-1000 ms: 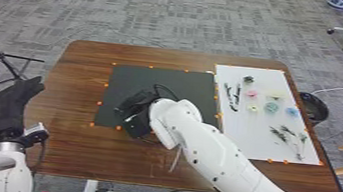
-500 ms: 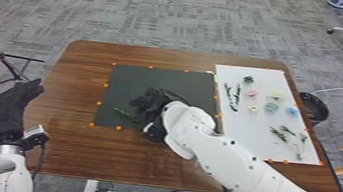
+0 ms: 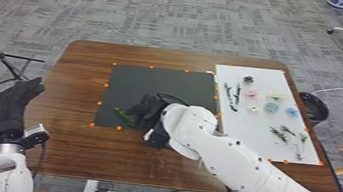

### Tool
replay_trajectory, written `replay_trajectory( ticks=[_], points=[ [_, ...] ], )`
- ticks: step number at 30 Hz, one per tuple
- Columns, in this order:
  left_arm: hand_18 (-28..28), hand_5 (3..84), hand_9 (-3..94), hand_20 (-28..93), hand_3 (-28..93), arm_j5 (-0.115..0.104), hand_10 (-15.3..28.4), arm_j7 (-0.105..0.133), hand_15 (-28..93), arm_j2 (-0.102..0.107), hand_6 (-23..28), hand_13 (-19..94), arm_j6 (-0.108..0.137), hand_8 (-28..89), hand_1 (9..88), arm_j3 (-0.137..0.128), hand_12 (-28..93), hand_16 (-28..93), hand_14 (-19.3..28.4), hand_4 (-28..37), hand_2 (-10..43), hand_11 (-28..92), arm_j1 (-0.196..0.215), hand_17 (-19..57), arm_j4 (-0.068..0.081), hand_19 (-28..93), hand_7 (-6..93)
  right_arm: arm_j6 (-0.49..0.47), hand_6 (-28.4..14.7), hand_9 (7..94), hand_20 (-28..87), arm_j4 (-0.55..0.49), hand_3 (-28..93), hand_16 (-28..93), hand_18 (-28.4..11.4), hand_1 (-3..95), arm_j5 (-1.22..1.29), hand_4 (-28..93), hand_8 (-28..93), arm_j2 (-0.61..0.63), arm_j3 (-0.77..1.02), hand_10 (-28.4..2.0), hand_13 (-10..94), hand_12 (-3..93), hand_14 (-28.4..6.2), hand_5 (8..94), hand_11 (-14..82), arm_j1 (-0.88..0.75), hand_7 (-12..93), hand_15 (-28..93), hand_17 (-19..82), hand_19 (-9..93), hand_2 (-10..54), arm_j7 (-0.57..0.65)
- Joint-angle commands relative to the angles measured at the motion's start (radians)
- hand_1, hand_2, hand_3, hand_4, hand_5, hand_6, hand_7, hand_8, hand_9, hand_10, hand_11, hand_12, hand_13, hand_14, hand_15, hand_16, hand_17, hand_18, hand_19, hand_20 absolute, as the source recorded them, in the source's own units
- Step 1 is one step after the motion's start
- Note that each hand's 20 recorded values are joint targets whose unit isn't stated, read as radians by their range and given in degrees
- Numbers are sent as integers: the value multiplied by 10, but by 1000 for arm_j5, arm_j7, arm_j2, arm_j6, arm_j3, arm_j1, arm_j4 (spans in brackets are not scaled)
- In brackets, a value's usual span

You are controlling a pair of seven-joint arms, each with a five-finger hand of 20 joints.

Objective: Arrange flowers

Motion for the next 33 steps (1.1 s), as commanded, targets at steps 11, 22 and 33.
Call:
replay_trajectory(
  ticks=[11, 22, 33],
  points=[
    [109, 533, 504, 172, 677, -8, 150, -4, 170, -5, 31, 367, 19, -69, 184, 3, 133, 7, 161, -283, 81, 213, 2, 72, -9, 80, 134, 57, -59, 840, 516, 20, 534, 380, -162, 301, 66, -59, -41, -58, 15, -163, 924, 199, -55, 733, 167, 6, 180, 492, 612, 932, 76, 2],
    [109, 533, 504, 173, 674, -13, 150, 1, 170, 3, 31, 367, 19, -69, 187, 6, 133, 7, 161, -283, 80, 215, -12, 71, 0, 80, 134, 13, -33, 745, 506, 65, 591, 372, -166, 278, -41, -75, -56, -53, -48, -152, 858, 192, -68, 672, 147, 82, 230, 503, 538, 932, 82, -464],
    [109, 534, 504, 173, 669, -24, 150, 14, 172, 10, 30, 368, 17, -70, 187, -4, 133, 7, 162, -283, 83, 217, -26, 72, -2, 79, 135, -336, -19, 610, 573, 149, 614, 303, -171, 279, -359, -114, -76, -156, 29, -123, 882, 111, -59, 588, 75, 73, 123, 586, 576, 932, 153, -636]
  ],
)
